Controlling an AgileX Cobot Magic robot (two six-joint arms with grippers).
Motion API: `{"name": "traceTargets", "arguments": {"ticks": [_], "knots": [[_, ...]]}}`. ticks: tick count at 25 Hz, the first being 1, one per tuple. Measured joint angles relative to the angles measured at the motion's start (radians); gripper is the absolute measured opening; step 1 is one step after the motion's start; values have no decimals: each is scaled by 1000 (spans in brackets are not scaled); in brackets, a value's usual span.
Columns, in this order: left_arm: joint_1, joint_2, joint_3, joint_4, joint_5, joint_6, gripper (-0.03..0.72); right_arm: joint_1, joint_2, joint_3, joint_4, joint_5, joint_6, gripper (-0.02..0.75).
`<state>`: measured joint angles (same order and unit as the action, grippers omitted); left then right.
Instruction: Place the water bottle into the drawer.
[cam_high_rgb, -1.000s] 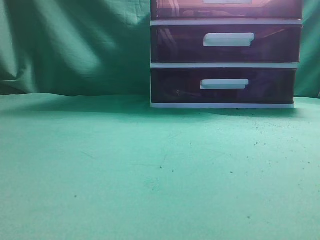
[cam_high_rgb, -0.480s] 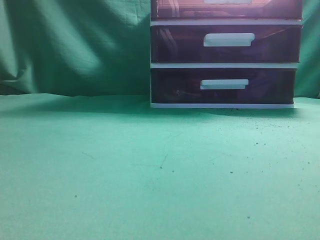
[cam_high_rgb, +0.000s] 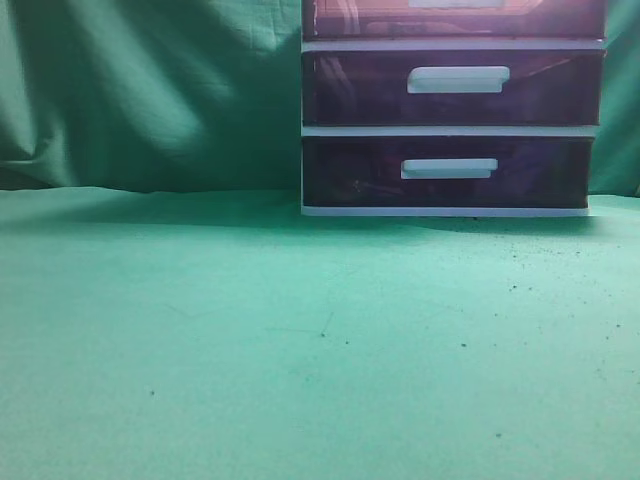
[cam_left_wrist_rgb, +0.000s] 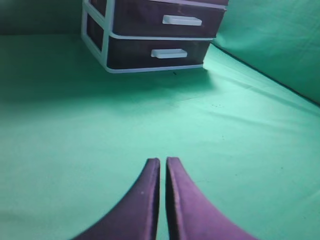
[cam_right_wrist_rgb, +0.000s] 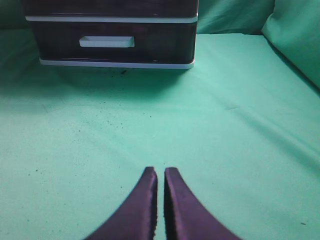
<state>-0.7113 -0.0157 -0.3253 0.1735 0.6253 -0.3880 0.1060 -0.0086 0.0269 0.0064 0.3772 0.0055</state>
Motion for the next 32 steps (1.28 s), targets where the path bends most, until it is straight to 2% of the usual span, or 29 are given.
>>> {"name": "traceTargets", "arguments": {"ticks": [3, 7, 12, 16, 19, 30, 32], "knots": [[85, 0, 11, 65, -11, 40, 0, 0, 0, 0, 0, 0, 0, 0], [295, 0, 97, 145, -98, 64, 0, 0, 0, 0, 0, 0, 0, 0], [562, 0, 249, 165, -294, 70, 0, 0, 0, 0, 0, 0, 0, 0], [694, 0, 331, 161, -384, 70, 0, 0, 0, 0, 0, 0, 0, 0], [728, 0, 349, 153, -390, 70, 0, 0, 0, 0, 0, 0, 0, 0], [729, 0, 349, 124, -265, 73, 0, 0, 0, 0, 0, 0, 0, 0], [729, 0, 349, 101, -265, 122, 0, 0, 0, 0, 0, 0, 0, 0]]}}
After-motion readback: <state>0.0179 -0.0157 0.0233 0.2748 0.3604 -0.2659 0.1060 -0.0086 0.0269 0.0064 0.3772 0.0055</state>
